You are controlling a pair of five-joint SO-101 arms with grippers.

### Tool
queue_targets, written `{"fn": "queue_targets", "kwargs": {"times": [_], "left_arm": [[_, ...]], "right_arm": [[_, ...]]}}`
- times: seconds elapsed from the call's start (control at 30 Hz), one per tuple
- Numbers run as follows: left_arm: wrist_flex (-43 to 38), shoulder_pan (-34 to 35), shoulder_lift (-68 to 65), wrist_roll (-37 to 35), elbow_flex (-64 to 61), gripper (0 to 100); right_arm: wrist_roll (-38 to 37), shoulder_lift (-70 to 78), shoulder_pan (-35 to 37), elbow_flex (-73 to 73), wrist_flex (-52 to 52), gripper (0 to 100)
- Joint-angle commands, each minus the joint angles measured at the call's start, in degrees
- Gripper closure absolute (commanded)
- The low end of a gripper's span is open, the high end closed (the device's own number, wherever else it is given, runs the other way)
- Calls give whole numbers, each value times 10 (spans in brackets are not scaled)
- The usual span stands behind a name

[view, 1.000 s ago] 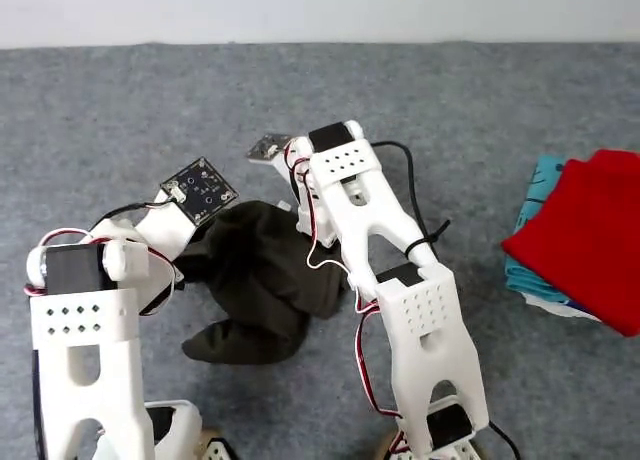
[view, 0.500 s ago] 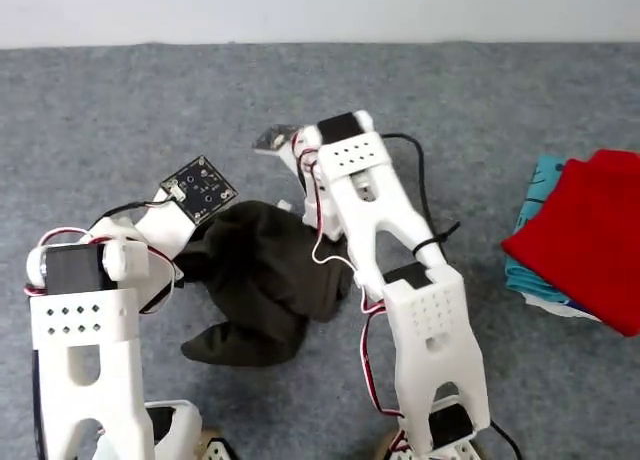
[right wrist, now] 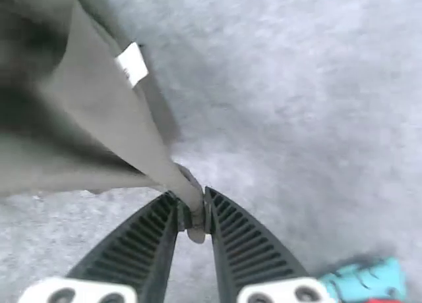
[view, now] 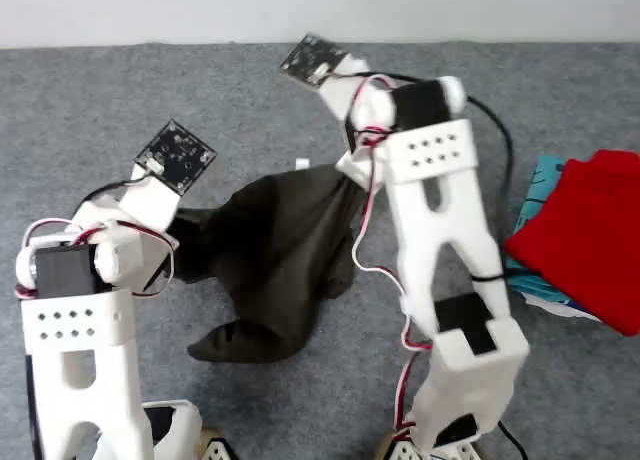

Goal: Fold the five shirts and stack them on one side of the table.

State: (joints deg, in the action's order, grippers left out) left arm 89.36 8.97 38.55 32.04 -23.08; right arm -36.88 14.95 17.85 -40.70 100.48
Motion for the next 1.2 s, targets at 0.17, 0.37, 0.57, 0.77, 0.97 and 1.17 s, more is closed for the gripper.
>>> {"fn": "queue_targets", "kwargs": {"times": [0.17, 0.37, 0.57, 0.77, 0.97, 1.17], "left_arm": [[-33, -1, 11, -71, 185, 985], [-111, -4, 11, -75, 316, 985], [-198, -6, 10, -74, 394, 985], [-221, -71, 10, 25, 465, 985], [-127, -138, 10, 94, 531, 985], [-13, -140, 10, 127, 604, 985]], "right_arm": [[-58, -174, -31, -32, 23, 990], [-98, -285, -77, -33, -29, 990], [-131, -375, -124, -33, -83, 990], [-163, -444, -170, -33, -116, 989], [-187, -505, -181, -33, -116, 989], [-188, -560, -247, -33, -116, 989]]}}
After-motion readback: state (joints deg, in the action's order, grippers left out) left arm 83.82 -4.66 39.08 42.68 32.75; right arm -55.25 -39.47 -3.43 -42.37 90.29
